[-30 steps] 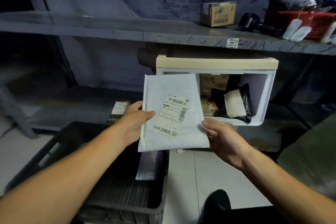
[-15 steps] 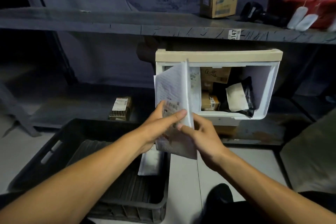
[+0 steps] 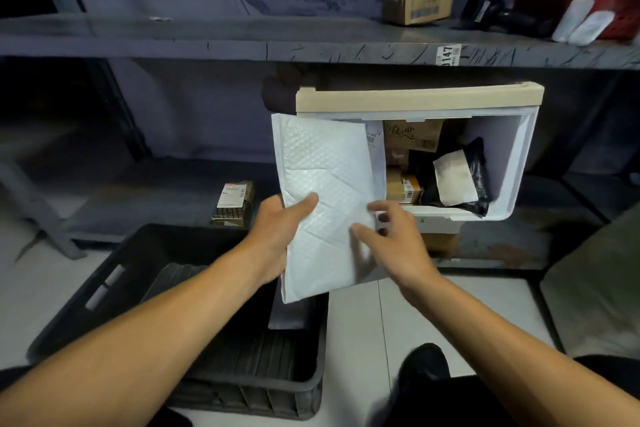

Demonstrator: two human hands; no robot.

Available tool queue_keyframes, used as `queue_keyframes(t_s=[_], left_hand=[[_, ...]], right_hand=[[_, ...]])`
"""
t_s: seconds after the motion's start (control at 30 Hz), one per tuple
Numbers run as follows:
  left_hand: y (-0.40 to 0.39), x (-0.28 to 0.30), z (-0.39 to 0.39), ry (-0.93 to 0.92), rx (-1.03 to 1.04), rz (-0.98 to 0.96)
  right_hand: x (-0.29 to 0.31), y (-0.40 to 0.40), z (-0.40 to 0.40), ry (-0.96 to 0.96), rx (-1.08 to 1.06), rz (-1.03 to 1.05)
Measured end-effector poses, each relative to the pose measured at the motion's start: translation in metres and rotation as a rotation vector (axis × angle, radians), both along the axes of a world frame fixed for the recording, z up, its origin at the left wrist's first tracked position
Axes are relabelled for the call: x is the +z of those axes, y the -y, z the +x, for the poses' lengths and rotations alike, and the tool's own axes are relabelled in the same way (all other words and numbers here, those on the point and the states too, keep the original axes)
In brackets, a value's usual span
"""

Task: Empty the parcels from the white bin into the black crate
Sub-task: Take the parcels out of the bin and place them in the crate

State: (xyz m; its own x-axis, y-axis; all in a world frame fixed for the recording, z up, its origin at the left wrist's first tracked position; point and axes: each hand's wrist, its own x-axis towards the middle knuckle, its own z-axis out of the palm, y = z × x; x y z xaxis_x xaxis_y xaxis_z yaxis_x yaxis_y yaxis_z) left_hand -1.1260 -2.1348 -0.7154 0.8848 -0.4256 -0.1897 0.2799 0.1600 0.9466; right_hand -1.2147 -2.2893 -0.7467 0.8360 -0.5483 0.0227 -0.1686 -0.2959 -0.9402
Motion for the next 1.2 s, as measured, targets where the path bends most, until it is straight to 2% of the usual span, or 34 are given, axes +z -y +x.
queue_keyframes(t_s=[0.1, 0.23, 0.37, 0.47, 0.53, 0.63, 0.73, 0.8, 0.9, 1.0, 1.1, 1.2], left_hand=[[-0.006, 0.003, 0.006, 0.003, -0.035, -0.027], [-0.01, 0.001, 0.012, 0.029, -0.042, -0.008], [-0.009, -0.007, 0.011, 0.121, 0.074, 0.108], [-0.008, -0.014, 0.012, 0.313, 0.227, 0.372], [-0.007, -0.016, 0.008, 0.366, 0.146, 0.44], [-0.005, -0.016, -0.005, 0.274, -0.052, 0.27], [-0.008, -0.012, -0.015, 0.221, -0.156, 0.177], [-0.011, -0.009, -0.02, 0.178, -0.143, 0.097], [-0.018, -0.007, -0.02, 0.047, 0.002, 0.1], [-0.027, -0.004, -0.008, 0.026, 0.107, -0.008], [-0.035, 0.003, -0.001, 0.05, 0.138, -0.015], [-0.047, 0.004, 0.005, 0.059, 0.083, 0.024]], right_hand=[[-0.001, 0.015, 0.001, -0.043, -0.064, 0.194], [-0.001, 0.02, 0.002, -0.024, 0.147, 0.373], [-0.001, 0.012, 0.003, 0.072, 0.115, 0.338], [-0.001, 0.002, 0.003, 0.137, 0.067, 0.202], [0.001, -0.009, 0.001, 0.223, 0.079, 0.117], [0.005, -0.031, -0.004, 0.305, 0.164, -0.104], [0.006, -0.05, -0.009, 0.256, 0.221, -0.283], [0.005, -0.059, -0.01, 0.229, 0.242, -0.356], [0.001, -0.067, -0.007, 0.199, 0.352, -0.507], [0.0, -0.068, 0.001, 0.132, 0.435, -0.4], [0.0, -0.058, 0.012, 0.076, 0.281, -0.292], [0.002, -0.045, 0.019, 0.012, 0.125, -0.175]])
